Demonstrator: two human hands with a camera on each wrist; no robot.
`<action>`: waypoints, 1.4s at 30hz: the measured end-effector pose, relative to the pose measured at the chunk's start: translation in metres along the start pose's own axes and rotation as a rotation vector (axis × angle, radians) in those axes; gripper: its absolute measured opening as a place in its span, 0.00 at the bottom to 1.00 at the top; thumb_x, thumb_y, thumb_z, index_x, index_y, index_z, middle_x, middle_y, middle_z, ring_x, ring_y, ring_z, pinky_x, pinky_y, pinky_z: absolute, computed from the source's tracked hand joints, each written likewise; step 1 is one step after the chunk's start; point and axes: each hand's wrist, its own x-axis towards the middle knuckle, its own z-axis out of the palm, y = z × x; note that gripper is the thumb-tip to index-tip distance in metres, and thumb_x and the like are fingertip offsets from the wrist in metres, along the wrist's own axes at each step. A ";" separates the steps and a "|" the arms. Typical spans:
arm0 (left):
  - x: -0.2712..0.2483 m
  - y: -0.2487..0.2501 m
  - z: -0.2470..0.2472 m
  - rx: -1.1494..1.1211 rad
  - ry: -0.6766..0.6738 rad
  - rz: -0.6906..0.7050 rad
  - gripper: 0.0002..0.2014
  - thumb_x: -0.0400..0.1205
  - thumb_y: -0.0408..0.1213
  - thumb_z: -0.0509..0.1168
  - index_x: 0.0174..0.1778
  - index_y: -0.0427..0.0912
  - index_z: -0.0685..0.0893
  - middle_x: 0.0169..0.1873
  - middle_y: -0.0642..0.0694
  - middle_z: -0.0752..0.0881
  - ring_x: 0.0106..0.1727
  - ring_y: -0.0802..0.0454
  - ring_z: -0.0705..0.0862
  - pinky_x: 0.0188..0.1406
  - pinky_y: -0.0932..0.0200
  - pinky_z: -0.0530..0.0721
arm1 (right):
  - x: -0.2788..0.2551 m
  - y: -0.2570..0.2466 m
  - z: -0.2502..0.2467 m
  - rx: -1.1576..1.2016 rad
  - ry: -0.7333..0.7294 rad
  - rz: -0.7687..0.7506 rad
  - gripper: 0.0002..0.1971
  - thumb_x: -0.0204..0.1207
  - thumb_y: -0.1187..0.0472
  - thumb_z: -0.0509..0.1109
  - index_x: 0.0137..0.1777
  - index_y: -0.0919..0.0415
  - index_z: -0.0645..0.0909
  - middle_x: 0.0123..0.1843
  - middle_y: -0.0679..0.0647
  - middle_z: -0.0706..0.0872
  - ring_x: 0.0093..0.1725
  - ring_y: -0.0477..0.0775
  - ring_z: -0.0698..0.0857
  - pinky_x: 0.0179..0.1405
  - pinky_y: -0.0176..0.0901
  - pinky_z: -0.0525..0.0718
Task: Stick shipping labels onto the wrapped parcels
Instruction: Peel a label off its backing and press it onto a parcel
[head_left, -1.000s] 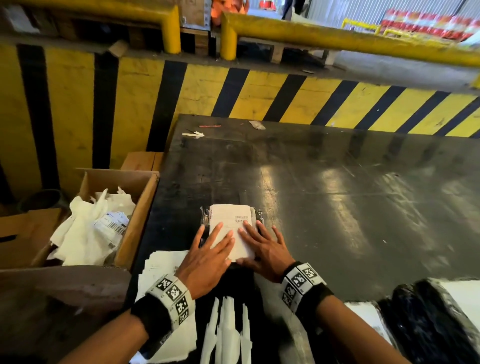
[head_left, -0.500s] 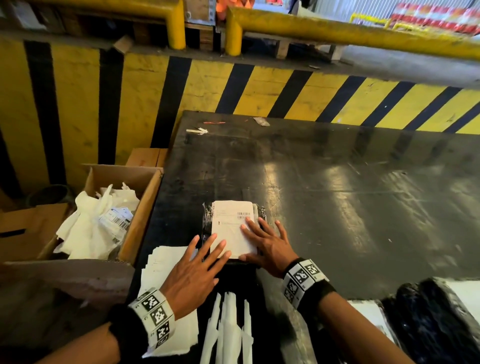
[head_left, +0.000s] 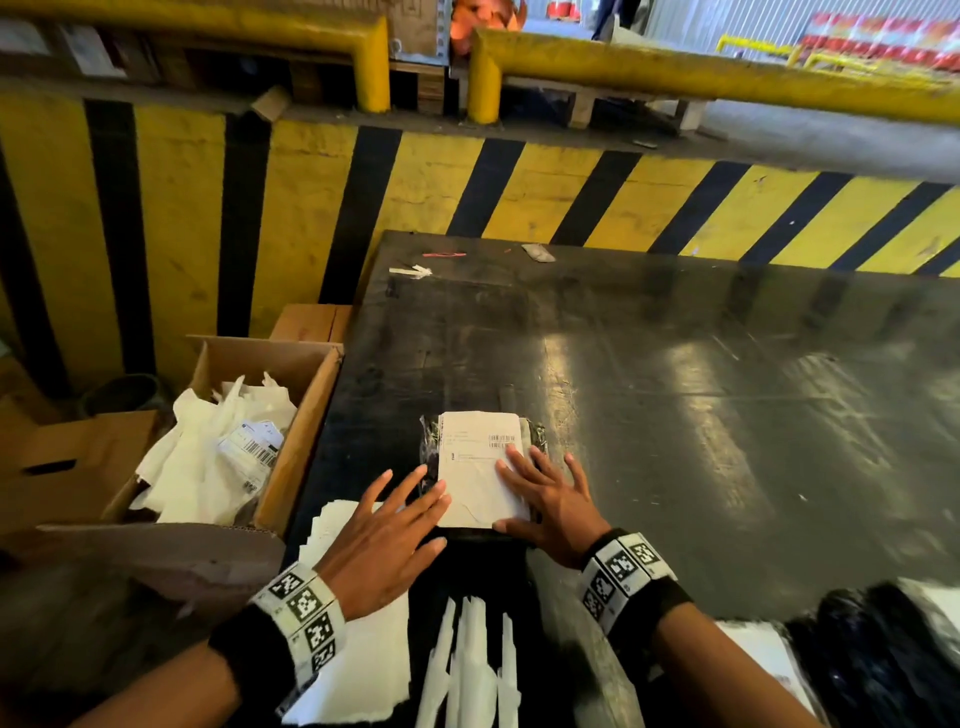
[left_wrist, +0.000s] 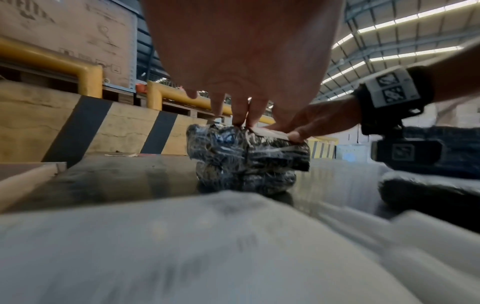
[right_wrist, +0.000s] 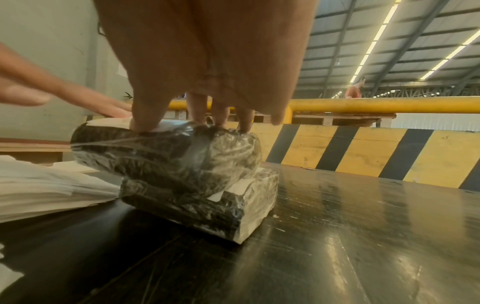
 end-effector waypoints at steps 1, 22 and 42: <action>0.010 -0.001 -0.004 -0.019 -0.003 -0.012 0.31 0.86 0.57 0.37 0.73 0.46 0.74 0.73 0.52 0.76 0.79 0.50 0.64 0.75 0.48 0.50 | 0.000 0.001 0.000 0.010 -0.001 0.001 0.51 0.55 0.25 0.37 0.82 0.44 0.47 0.85 0.45 0.43 0.84 0.52 0.41 0.77 0.61 0.32; 0.060 0.011 0.013 -0.810 -0.026 -0.628 0.31 0.85 0.55 0.46 0.81 0.55 0.38 0.83 0.45 0.48 0.83 0.48 0.43 0.80 0.45 0.43 | 0.011 -0.012 0.049 0.987 0.411 0.313 0.43 0.71 0.38 0.62 0.83 0.52 0.48 0.84 0.49 0.53 0.82 0.47 0.56 0.81 0.56 0.58; 0.035 0.153 -0.037 -1.077 0.209 -0.491 0.31 0.84 0.56 0.50 0.77 0.71 0.39 0.82 0.52 0.56 0.82 0.52 0.55 0.81 0.48 0.55 | -0.145 0.032 0.007 1.153 0.575 0.181 0.35 0.78 0.56 0.69 0.80 0.47 0.53 0.82 0.46 0.62 0.80 0.42 0.62 0.79 0.45 0.64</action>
